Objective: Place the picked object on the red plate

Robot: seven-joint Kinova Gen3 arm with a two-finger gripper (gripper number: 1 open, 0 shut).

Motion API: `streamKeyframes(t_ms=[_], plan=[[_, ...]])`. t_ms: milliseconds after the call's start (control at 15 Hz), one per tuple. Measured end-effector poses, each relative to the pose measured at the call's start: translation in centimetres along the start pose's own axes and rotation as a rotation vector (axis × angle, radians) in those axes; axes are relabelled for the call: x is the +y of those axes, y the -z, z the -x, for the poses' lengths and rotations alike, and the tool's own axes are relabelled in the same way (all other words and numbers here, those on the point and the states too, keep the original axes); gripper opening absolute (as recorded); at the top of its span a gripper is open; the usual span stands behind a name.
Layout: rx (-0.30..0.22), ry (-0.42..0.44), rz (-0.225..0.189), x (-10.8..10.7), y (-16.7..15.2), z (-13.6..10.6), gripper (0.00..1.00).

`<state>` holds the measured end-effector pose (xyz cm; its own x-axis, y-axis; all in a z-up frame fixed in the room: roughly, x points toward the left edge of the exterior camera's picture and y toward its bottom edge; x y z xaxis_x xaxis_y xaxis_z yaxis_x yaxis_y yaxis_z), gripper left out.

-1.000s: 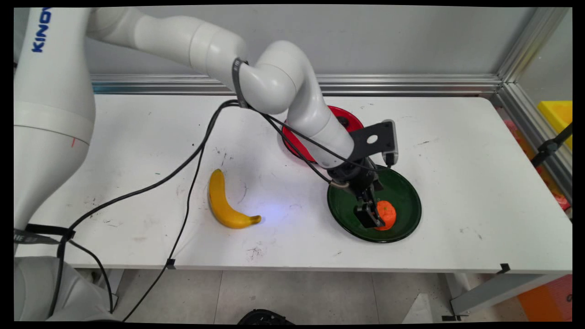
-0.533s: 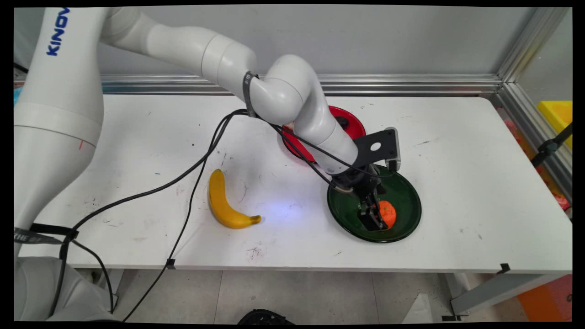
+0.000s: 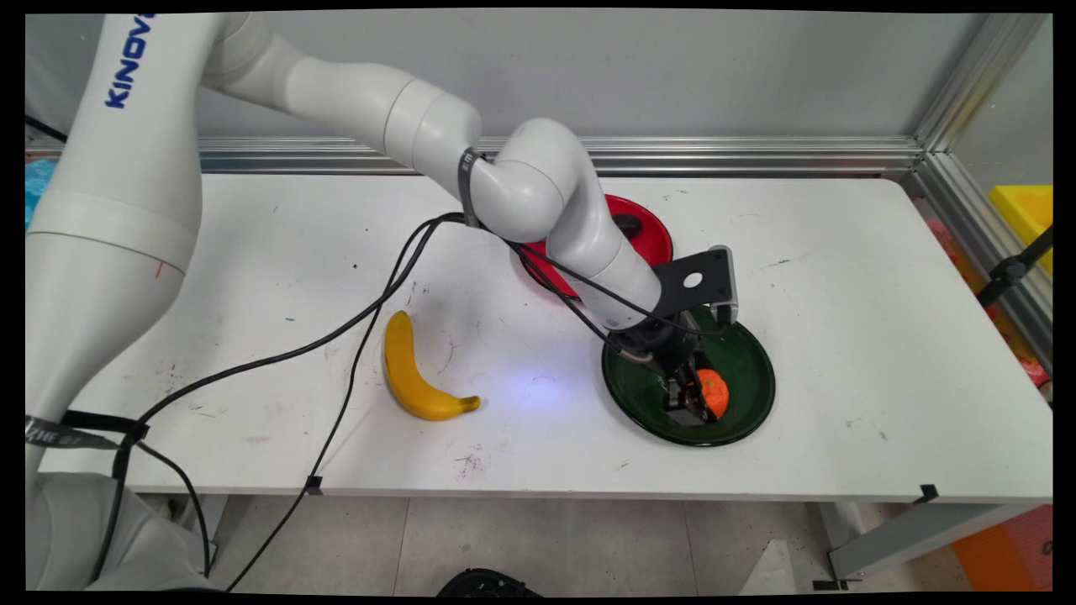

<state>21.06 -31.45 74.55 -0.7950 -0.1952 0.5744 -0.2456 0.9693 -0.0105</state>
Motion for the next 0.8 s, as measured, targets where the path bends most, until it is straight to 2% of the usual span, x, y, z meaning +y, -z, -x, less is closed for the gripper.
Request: streamKeyframes(t_ms=[400, 800], plan=[[0.003, 0.017, -0.003, -0.6, 0.6, -0.4, 0.0], [0.014, 0.03, -0.032, -2.7, 4.8, -2.4, 0.0]])
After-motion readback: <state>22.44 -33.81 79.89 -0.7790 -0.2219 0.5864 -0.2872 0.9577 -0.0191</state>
